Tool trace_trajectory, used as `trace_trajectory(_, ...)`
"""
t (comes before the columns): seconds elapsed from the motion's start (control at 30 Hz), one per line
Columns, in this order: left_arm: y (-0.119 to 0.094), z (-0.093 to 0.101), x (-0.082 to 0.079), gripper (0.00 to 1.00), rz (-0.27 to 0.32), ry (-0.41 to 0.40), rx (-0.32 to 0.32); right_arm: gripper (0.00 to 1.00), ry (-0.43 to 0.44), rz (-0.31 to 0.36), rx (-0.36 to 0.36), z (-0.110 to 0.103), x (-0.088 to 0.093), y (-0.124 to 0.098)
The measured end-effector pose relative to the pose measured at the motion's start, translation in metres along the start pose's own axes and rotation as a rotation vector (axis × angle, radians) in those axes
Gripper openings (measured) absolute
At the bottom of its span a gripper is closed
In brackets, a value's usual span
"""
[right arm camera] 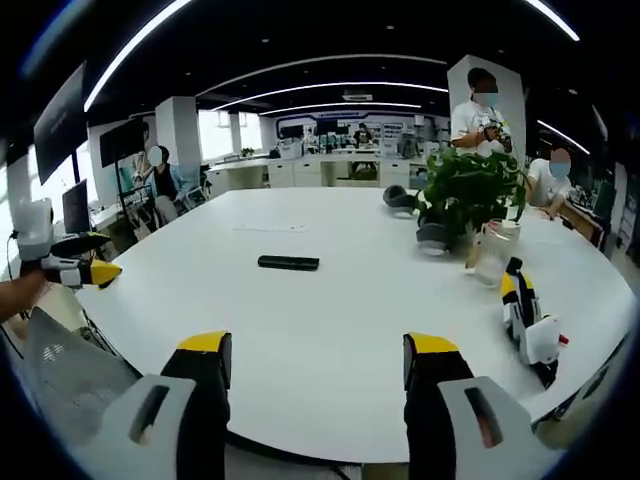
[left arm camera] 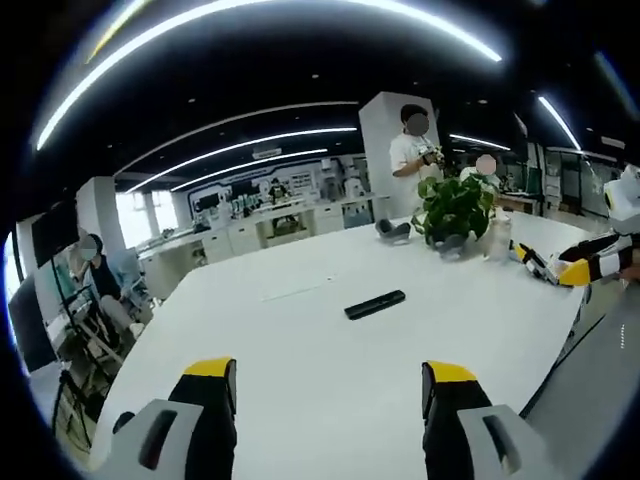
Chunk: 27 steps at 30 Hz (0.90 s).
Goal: Press the specified remote control buttons in sequence, fully releasing each button before pressing the next.
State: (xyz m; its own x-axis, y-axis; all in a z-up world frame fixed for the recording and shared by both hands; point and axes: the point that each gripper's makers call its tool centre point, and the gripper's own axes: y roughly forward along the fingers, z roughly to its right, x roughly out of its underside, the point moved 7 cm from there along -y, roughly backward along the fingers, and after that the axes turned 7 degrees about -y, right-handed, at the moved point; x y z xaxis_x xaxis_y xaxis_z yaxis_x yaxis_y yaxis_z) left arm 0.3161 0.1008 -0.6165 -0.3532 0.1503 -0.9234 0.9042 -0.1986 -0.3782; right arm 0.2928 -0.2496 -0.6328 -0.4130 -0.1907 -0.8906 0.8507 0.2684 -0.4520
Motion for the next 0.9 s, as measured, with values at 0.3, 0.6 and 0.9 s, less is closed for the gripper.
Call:
trace_trajectory(0.3, 0.030, 0.003, -0.023, 0.74, -0.003, 0.063, 0.086, 0.71, 0.005, -0.009, 0.004, 0.001, 0.001, 0.001)
trace_trajectory(0.6, 0.068, 0.009, -0.047, 0.74, -0.029, 0.118, 0.190, 0.71, 0.005, -0.024, 0.005, 0.002, 0.002, 0.002)
trace_trajectory(0.9, 0.111, 0.018, -0.067, 0.73, -0.128, 0.153, 0.285, 0.70, 0.011, -0.035, 0.008, 0.002, 0.004, 0.002)
